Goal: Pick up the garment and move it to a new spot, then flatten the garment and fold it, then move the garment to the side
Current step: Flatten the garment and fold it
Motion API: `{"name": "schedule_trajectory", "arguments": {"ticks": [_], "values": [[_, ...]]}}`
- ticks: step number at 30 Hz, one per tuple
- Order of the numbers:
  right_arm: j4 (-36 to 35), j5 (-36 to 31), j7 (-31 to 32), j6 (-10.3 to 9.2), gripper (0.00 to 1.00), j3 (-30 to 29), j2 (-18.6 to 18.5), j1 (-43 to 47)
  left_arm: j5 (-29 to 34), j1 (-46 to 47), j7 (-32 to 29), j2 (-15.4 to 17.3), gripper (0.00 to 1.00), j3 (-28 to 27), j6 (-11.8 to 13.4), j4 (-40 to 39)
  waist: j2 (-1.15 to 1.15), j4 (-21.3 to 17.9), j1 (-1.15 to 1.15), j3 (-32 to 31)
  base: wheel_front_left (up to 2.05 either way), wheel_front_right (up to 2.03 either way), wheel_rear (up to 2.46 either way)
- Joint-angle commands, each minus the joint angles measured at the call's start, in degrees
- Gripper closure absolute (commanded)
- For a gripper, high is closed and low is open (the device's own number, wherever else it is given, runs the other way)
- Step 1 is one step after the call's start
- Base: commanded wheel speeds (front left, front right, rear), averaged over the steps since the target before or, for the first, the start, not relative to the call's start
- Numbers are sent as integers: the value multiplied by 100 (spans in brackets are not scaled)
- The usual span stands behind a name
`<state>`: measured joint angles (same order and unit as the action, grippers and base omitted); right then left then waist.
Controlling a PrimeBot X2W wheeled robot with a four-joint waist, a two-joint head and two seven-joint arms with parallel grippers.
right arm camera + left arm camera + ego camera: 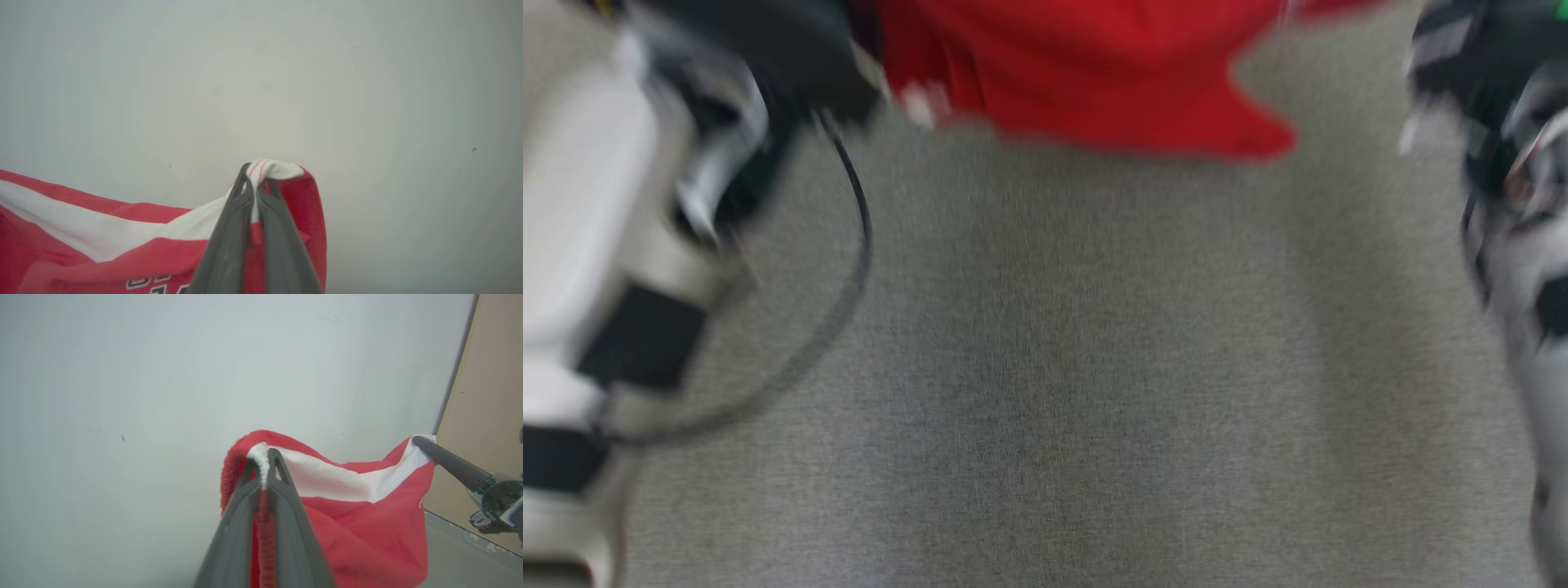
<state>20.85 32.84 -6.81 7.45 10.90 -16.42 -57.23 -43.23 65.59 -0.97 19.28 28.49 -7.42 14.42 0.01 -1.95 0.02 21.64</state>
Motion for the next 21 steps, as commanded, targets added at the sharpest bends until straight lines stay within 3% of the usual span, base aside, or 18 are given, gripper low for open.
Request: {"name": "schedule_trajectory", "arguments": {"ticks": [1, 6, 12, 21], "values": [[183, 62, 143, 8, 100, -27, -16, -820, -178, 779, -118, 60, 100, -63, -5, 206, -1, -53, -2, 1147, 0, 0, 0], [843, 88, 386, 8, 100, -106, 46, -2634, -334, 2446, -220, 93, 100, 92, -5, 854, -1, -54, -2, 1830, 0, 0, 0], [1603, 152, 428, 8, 100, -142, 125, -4054, -547, 3677, -24, 33, 100, 217, -5, 1576, -1, -63, -2, 2165, 0, 0, 0], [2750, 80, 297, 8, 100, -22, 105, -5462, -977, 4733, 288, 53, 100, 771, 1, 2404, -1, -41, -2, 2376, 0, 0, 0]]}}
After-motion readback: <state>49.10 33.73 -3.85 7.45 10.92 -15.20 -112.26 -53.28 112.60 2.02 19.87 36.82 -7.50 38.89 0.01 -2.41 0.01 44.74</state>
